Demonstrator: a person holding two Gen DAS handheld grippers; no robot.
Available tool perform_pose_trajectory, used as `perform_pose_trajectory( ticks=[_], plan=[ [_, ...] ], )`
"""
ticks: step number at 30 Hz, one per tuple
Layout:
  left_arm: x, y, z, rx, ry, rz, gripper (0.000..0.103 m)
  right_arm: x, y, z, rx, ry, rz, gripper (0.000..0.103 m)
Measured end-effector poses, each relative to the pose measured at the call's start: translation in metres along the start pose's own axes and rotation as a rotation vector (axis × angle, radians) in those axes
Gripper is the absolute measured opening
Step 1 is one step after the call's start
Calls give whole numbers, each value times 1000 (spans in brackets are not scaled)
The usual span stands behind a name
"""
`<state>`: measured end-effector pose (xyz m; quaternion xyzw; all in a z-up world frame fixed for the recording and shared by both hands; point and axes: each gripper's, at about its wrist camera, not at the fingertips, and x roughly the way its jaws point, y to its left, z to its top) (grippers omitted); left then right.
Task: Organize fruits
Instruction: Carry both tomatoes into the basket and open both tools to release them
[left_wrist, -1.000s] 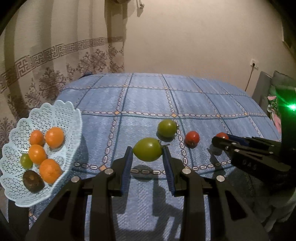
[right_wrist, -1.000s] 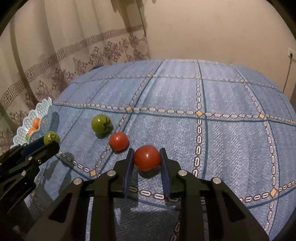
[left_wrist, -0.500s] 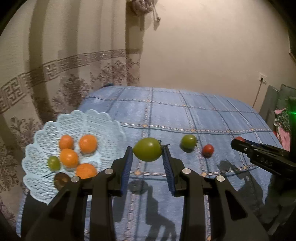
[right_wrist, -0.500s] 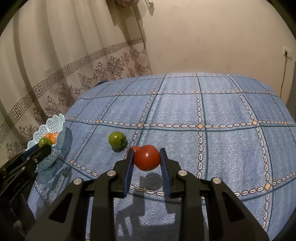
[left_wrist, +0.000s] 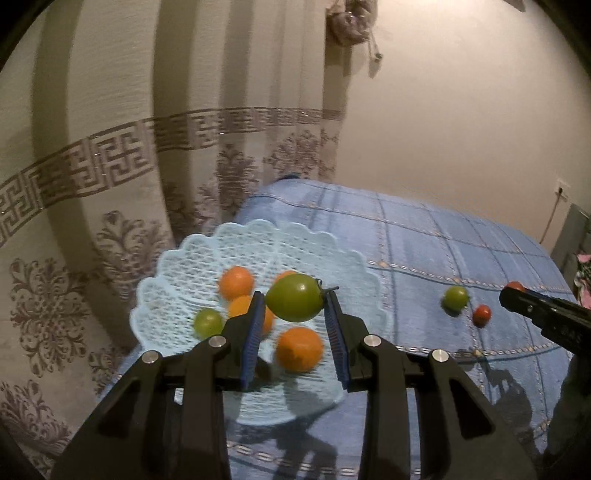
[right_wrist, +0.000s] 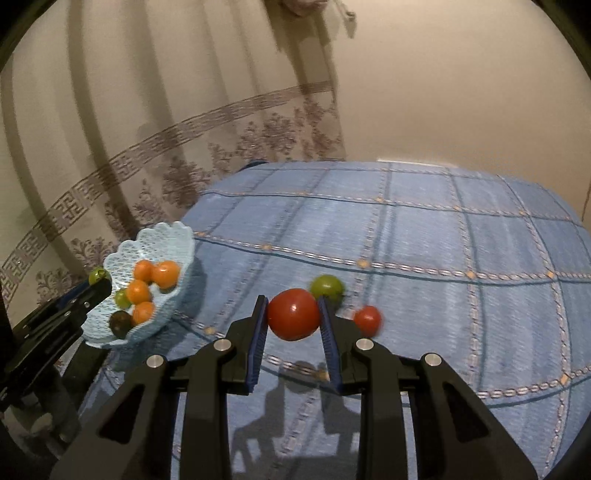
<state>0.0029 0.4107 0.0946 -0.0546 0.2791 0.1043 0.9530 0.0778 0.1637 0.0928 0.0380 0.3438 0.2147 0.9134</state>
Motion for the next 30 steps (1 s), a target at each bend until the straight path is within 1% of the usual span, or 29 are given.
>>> perform_pose_trajectory(
  ticks=[6, 16, 21, 26, 27, 28, 30],
  plan=[
    [0, 24, 0, -26, -3, 16, 34, 13, 41, 10, -34, 1, 53, 28],
    [5, 44, 2, -66, 15, 16, 34, 40, 98, 20, -33, 5, 159, 28],
    [7, 46, 3, -73, 19, 16, 34, 52, 112, 21, -25, 16, 177, 28],
    [9, 46, 3, -78, 24, 14, 36, 63, 114, 22, -12, 29, 173, 29],
    [10, 47, 4, -83, 26, 13, 44, 63, 114, 22, -9, 26, 174, 29],
    [10, 48, 4, -92, 25, 14, 57, 64, 113, 22, -8, 25, 176, 29],
    [9, 50, 3, -101, 19, 21, 62, 64, 113, 22, -9, 26, 184, 29]
  ],
)
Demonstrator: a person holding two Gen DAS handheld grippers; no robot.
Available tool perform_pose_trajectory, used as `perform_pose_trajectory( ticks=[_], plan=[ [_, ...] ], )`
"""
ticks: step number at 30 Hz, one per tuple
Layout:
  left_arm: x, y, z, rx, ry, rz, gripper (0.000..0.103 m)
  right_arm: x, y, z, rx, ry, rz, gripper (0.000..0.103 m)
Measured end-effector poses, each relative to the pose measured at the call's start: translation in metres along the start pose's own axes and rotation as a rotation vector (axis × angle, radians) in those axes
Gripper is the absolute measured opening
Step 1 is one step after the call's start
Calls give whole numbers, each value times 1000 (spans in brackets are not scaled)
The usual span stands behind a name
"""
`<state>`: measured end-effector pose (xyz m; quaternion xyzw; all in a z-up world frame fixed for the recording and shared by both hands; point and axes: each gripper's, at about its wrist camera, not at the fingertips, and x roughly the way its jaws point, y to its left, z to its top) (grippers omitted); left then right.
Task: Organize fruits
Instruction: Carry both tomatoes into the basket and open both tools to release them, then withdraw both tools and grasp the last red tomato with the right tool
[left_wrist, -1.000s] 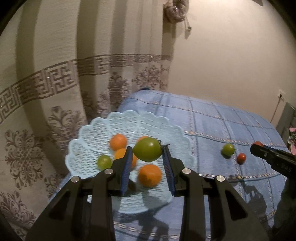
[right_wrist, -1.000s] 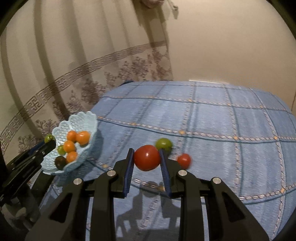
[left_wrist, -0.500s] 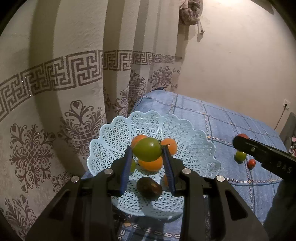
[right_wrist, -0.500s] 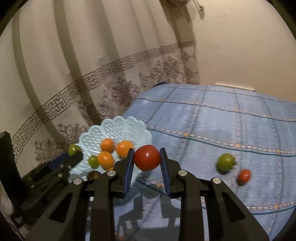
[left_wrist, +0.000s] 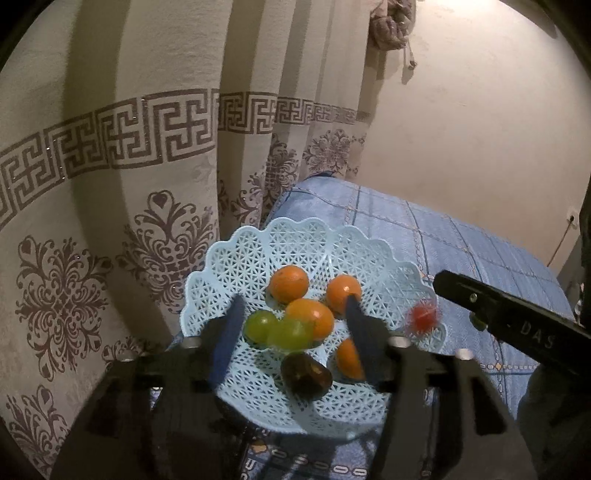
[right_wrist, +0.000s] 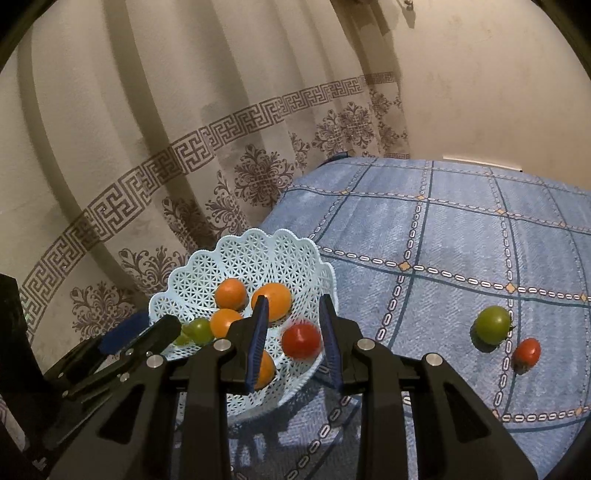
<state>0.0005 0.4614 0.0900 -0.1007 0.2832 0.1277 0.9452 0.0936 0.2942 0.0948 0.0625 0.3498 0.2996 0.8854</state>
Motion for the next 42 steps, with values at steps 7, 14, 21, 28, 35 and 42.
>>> perform_pose_trajectory(
  ticks=[7, 14, 21, 28, 35, 42],
  plan=[
    [-1, 5, 1, -21, -11, 21, 84, -4, -6, 0, 26, -15, 2, 31],
    [-5, 1, 2, 4, -51, 59, 98, -11, -17, 0, 56, -44, -22, 44],
    [-10, -5, 2, 29, -68, 51, 100, -19, -23, 2, 65, -86, -69, 58],
    [-10, -16, 0, 56, -65, 42, 100, -37, -39, 9, 96, -157, -136, 79],
    [-11, -25, -2, 72, -66, 29, 100, -54, -56, 17, 107, -221, -199, 83],
    [-10, -29, -4, 81, -59, 16, 100, -66, -76, 22, 117, -218, -262, 83]
  ],
)
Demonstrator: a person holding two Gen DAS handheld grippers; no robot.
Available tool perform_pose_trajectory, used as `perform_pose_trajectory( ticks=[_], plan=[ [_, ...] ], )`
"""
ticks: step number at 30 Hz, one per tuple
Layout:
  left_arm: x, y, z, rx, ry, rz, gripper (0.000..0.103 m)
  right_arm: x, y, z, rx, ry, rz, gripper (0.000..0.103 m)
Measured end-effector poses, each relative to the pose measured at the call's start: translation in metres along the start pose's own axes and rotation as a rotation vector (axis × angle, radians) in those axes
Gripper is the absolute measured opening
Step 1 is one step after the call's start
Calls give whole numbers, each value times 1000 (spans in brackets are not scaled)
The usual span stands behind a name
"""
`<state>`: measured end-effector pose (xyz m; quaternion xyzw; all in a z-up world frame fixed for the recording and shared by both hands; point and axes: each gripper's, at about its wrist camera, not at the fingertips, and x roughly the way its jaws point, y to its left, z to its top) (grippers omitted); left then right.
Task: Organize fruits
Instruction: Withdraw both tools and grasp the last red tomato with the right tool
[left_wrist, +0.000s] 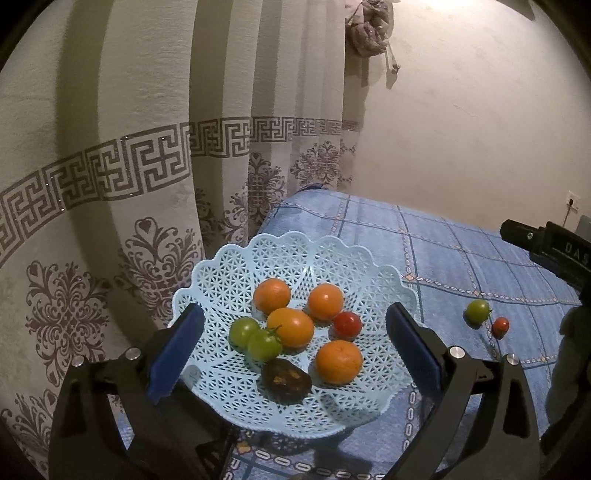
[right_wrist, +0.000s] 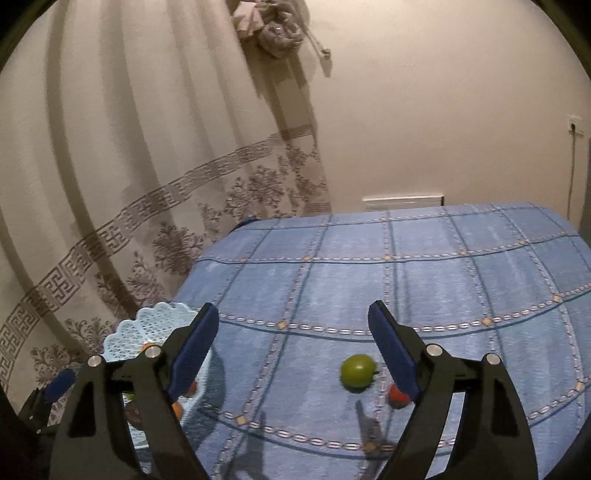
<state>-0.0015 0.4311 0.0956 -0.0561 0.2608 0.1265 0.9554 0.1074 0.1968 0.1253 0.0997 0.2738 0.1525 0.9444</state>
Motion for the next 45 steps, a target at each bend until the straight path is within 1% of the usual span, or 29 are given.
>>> perform_pose_trajectory(
  ticks=[3, 6, 9, 14, 16, 18, 20, 25, 27, 29, 32, 35, 39, 45],
  plan=[
    [-3, -2, -1, 5, -1, -7, 100, -1, -16, 0, 13, 6, -21, 83],
    [-3, -6, -3, 16, 2, -14, 100, -3, -33, -7, 14, 11, -14, 83],
    [-4, -11, -4, 32, 1, -20, 100, 1, -45, -16, 6, 51, -26, 83],
    [-7, -17, -4, 35, -3, -26, 100, 10, -54, -38, -91, 128, -78, 82],
    [-7, -21, -3, 36, -1, -29, 100, 17, -61, -46, -97, 174, -88, 79],
    [-7, -24, -3, 45, -2, -30, 100, 24, -66, -53, -97, 211, -91, 72],
    [-8, -28, -2, 55, -4, -35, 100, 31, -69, -58, -104, 243, -91, 69],
    [-8, -37, 0, 72, -8, -42, 100, 45, -70, -66, -116, 276, -94, 59],
    [-7, -40, 1, 77, -7, -44, 100, 51, -72, -69, -126, 296, -104, 51],
    [-7, -44, 0, 83, -5, -47, 100, 56, -75, -69, -117, 315, -102, 47],
    [-5, -51, 0, 92, 1, -53, 100, 58, -74, -68, -126, 316, -99, 36],
    [-3, -59, 0, 110, 7, -60, 100, 59, -75, -67, -137, 319, -109, 29],
    [3, -73, -1, 139, 18, -68, 100, 56, -77, -65, -138, 322, -108, 28],
    [10, -100, -6, 186, 36, -100, 100, 36, -88, -62, -143, 298, -129, 28]
  ],
)
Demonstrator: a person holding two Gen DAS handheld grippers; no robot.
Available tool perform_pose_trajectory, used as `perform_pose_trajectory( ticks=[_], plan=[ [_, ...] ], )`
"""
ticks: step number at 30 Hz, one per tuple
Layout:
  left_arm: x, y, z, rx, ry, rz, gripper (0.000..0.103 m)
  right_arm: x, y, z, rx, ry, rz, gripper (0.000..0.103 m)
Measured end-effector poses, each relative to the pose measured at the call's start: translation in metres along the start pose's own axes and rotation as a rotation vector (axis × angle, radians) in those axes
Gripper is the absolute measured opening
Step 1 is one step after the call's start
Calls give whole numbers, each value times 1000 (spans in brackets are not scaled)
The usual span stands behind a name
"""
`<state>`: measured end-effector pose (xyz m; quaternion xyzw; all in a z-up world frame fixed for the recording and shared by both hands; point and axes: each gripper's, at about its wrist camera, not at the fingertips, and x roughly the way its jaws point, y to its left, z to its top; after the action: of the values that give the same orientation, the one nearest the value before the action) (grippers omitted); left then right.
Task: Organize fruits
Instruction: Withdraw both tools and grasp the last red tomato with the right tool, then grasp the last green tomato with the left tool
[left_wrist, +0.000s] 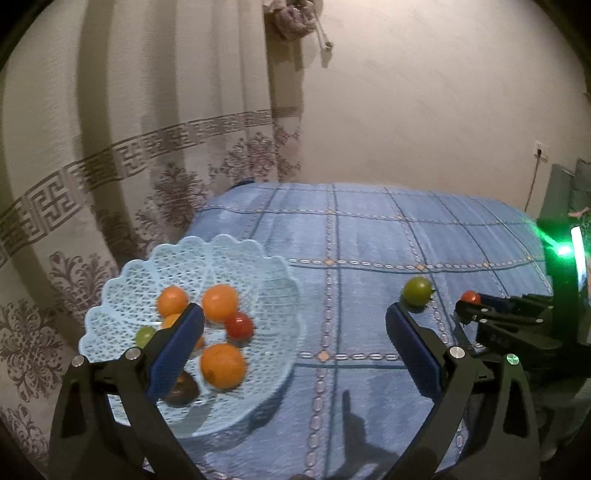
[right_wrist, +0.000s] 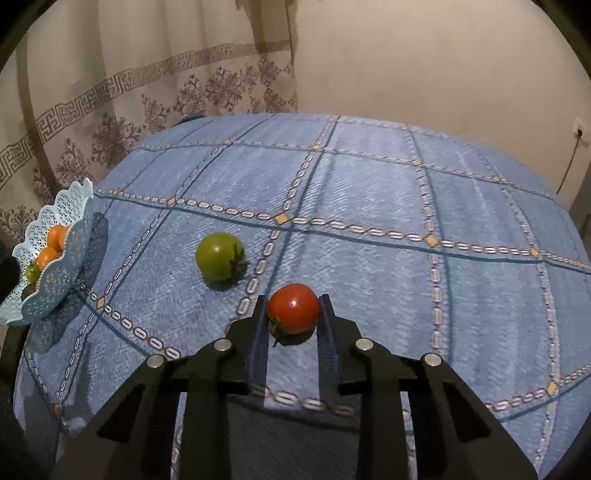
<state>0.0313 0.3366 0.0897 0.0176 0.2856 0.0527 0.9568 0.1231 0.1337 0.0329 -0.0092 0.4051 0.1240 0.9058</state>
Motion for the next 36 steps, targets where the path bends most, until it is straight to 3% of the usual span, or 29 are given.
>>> perform_pose_trajectory(
  ticks=[11, 18, 23, 30, 34, 36],
  plan=[
    [30, -57, 13, 86, 46, -81, 100, -27, -39, -14, 60, -35, -1, 28],
    [60, -85, 15, 106, 116, -140, 91, -32, -57, -17, 112, -51, 20, 28],
    [82, -99, 16, 120, 158, -168, 83, -33, -60, -17, 126, -54, 31, 28],
    [109, -113, 16, 115, 218, -222, 63, -32, -60, -18, 139, -55, 35, 28],
    [119, -115, 11, 100, 246, -250, 43, -30, -58, -20, 137, -49, 35, 28],
    [123, -113, 9, 88, 254, -272, 41, -29, -57, -20, 137, -44, 42, 28]
  ],
)
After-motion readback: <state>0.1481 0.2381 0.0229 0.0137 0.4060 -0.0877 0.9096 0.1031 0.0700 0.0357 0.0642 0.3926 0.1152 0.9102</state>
